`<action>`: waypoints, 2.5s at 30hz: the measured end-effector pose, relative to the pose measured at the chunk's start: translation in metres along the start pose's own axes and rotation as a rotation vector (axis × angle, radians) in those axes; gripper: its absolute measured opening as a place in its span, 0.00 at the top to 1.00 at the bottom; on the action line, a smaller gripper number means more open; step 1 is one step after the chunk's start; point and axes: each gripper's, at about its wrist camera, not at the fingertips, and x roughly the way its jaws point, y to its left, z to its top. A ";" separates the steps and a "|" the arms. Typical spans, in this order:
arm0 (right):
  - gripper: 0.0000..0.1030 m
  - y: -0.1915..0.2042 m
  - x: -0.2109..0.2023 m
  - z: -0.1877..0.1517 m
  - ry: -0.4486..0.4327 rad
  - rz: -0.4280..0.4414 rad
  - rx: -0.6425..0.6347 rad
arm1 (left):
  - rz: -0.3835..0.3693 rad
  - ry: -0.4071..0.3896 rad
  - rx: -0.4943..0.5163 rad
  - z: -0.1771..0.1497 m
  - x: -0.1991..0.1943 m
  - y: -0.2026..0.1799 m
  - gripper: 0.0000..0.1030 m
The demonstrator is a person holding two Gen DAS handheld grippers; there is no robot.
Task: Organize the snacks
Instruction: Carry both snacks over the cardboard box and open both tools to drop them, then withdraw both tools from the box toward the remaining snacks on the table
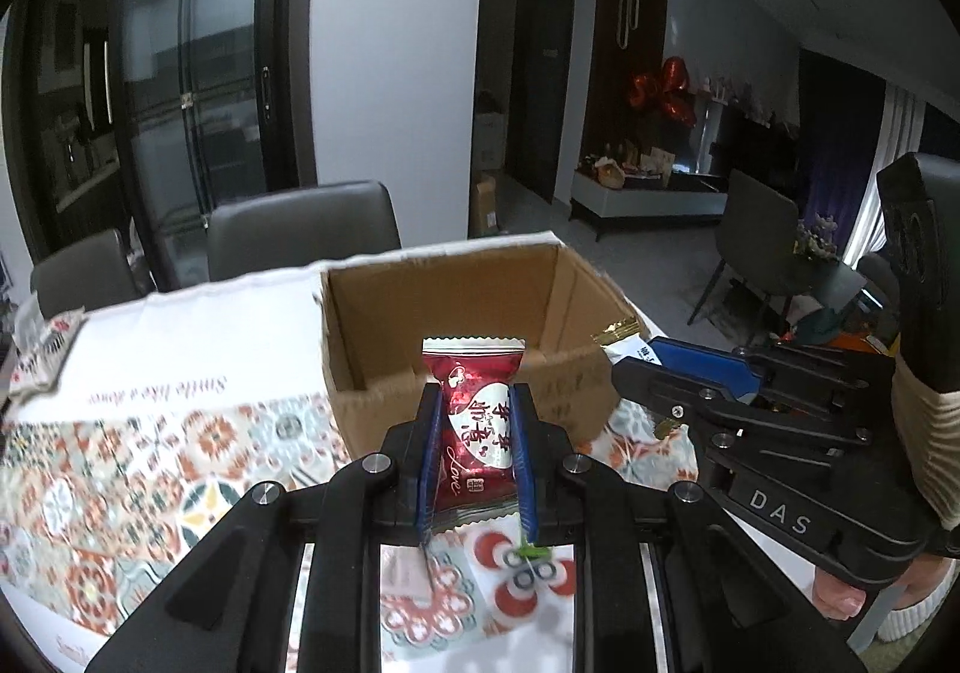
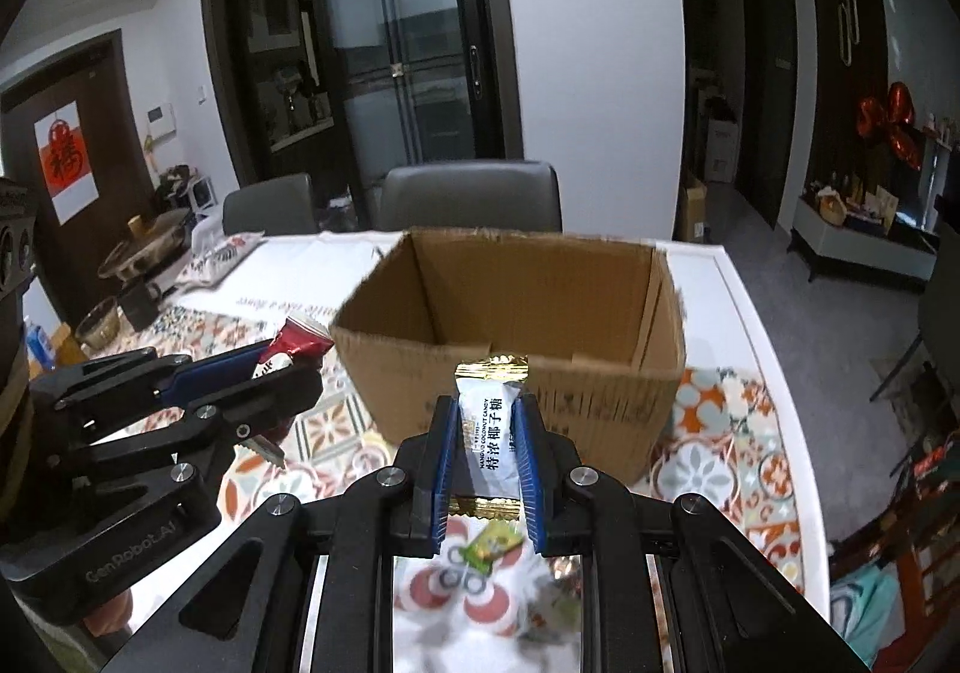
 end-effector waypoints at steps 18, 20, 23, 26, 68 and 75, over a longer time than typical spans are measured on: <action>0.80 -0.018 0.041 0.061 0.028 -0.034 -0.027 | 0.010 0.040 -0.009 0.046 0.056 0.031 0.79; 0.80 -0.021 0.046 0.062 0.033 -0.039 -0.023 | 0.010 0.048 -0.010 0.047 0.062 0.033 0.79; 0.80 -0.025 0.055 0.066 0.041 -0.049 -0.025 | 0.011 0.070 -0.019 0.049 0.076 0.038 0.79; 0.80 -0.027 0.064 0.068 0.053 -0.058 -0.029 | 0.004 0.096 -0.034 0.051 0.087 0.041 0.79; 0.55 0.011 0.039 -0.024 0.059 -0.057 0.098 | 0.140 0.029 0.007 -0.040 0.016 0.051 0.58; 0.55 0.011 0.051 -0.048 0.093 -0.078 0.113 | 0.117 0.078 -0.009 -0.065 0.026 0.052 0.58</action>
